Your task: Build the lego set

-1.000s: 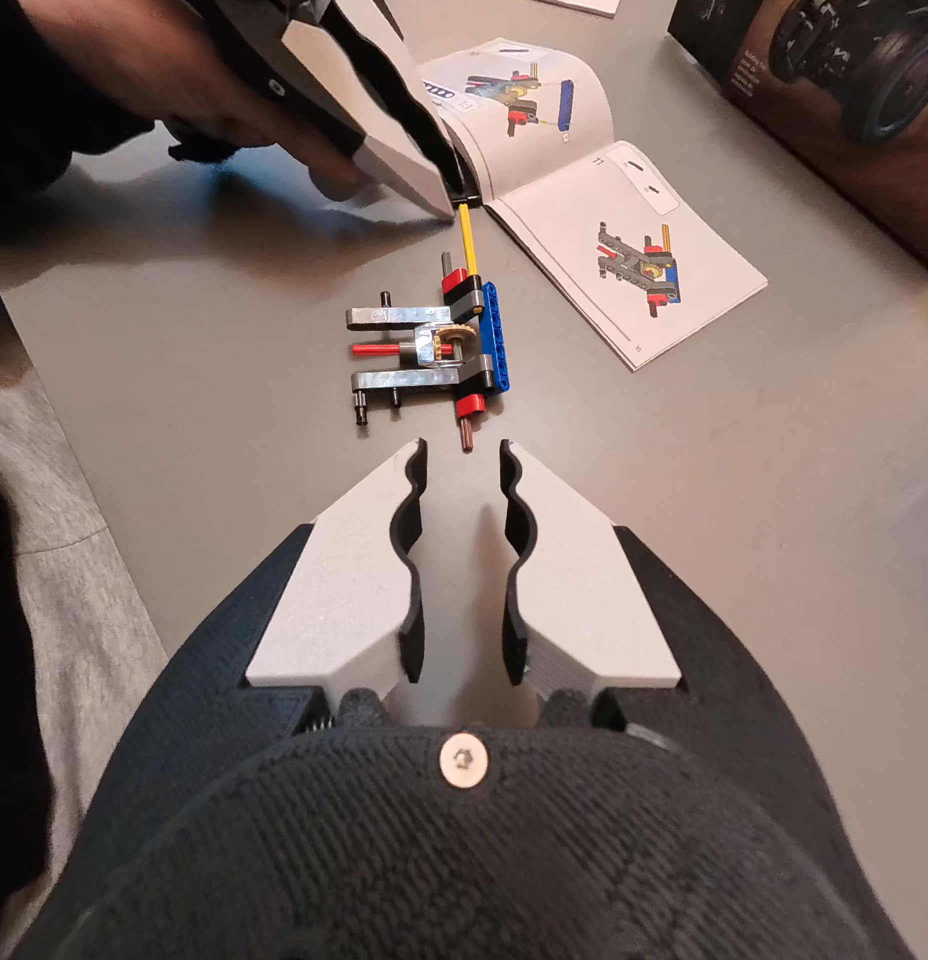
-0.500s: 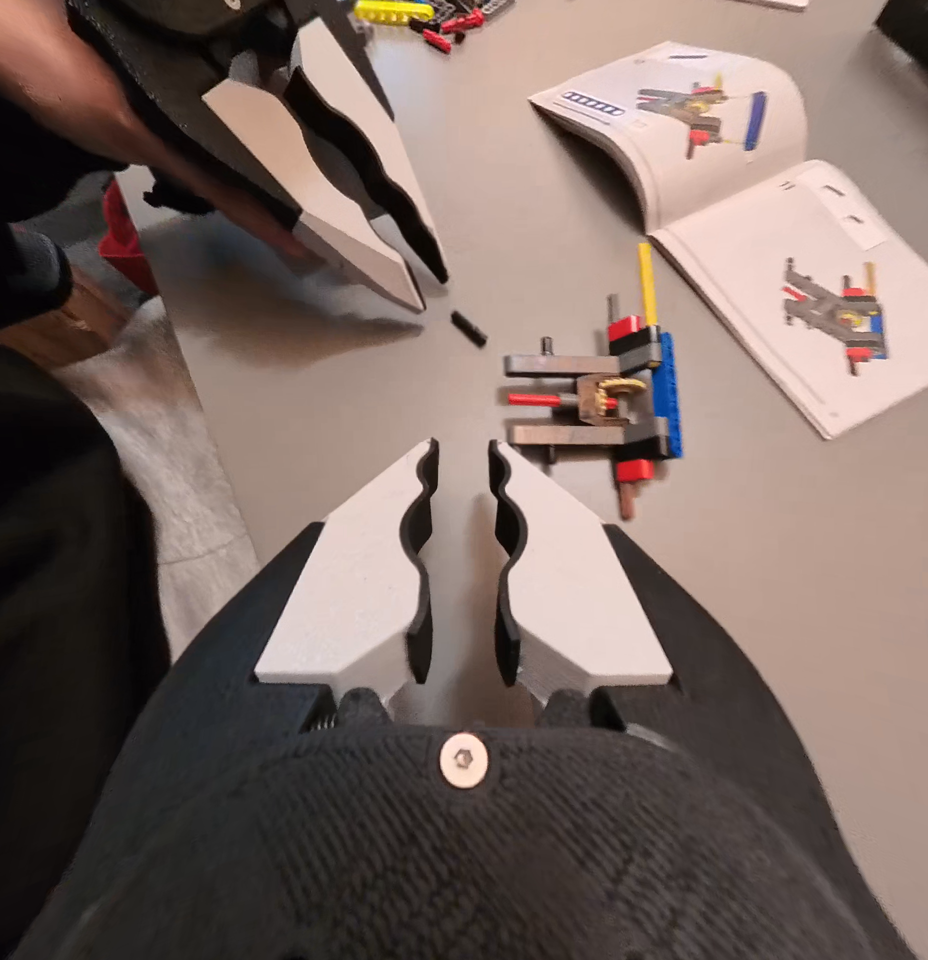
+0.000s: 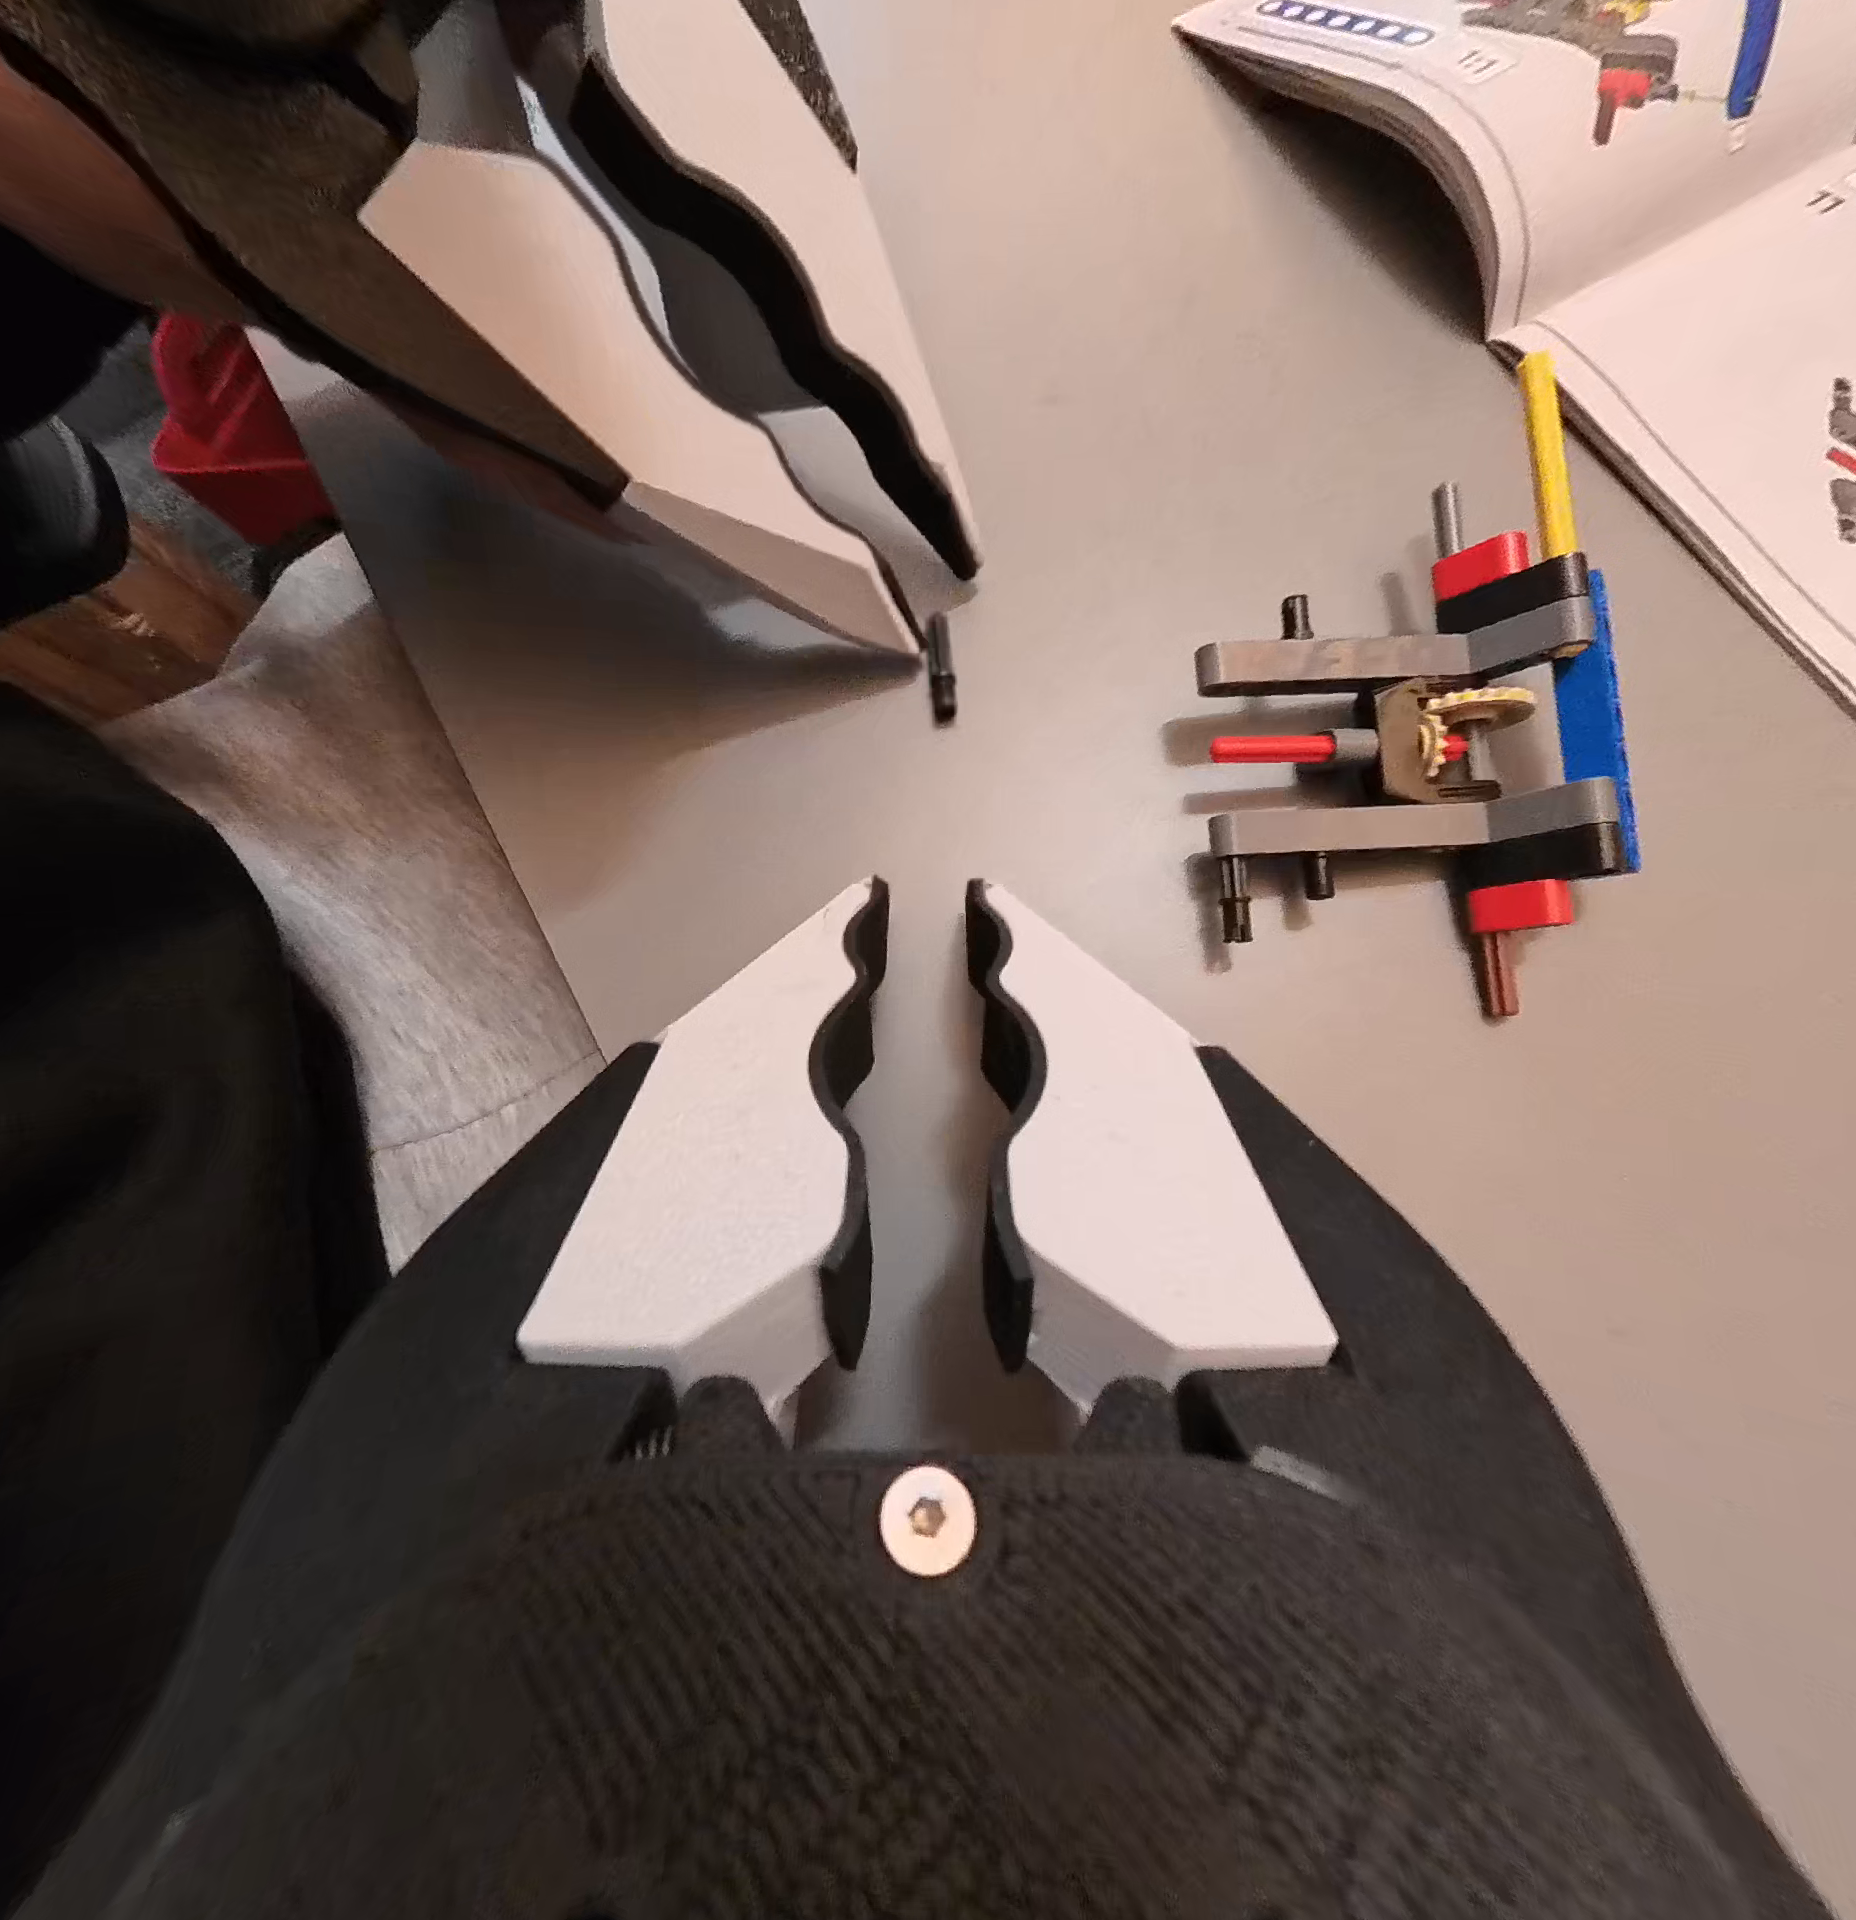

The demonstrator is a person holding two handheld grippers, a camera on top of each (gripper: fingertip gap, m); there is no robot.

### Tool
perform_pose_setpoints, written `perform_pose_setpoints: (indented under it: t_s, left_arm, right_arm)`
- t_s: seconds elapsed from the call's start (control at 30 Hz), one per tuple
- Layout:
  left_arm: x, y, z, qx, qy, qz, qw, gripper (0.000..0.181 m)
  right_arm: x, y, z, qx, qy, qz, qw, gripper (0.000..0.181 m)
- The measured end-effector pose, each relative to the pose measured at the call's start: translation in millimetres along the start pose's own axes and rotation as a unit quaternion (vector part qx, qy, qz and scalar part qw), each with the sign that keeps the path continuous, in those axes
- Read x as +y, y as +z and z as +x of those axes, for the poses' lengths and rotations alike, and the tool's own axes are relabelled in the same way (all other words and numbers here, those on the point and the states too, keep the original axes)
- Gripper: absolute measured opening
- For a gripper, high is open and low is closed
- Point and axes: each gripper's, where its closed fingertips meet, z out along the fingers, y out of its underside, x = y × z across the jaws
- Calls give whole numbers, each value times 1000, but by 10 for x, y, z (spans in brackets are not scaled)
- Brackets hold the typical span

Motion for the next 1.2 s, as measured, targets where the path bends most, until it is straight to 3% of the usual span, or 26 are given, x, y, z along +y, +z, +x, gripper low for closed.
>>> perform_pose_setpoints:
  t_s: [0.03,0.33,0.63,0.8,0.87,0.93,1.07,1.2]
  left_arm:
    - [9,0,-8,0,-4,-3,1000,19]
    - [93,-86,-18,2,-34,3,999,14]
    - [-6,-43,-129,23,-38,18,999,12]
    - [-199,57,-266,47,-5,62,997,18]
    - [-175,145,-250,73,-1,40,996,18]
    - [-177,196,-274,75,-2,30,997,2]
    - [-150,171,-163,86,-14,14,996,2]
    - [-109,86,74,103,-48,-5,993,21]
  right_arm:
    - [-1,4,3,0,-3,-1,1000,12]
    - [-211,174,49,10,-42,11,999,14]
    - [-416,390,259,88,-145,-22,985,25]
    - [-428,305,297,70,-122,-16,990,27]
    - [-402,225,263,52,-103,-9,993,26]
    - [-370,146,294,67,-87,-6,994,23]
    - [-223,98,267,84,-60,-19,994,20]
    - [-168,141,162,65,-42,-19,997,15]
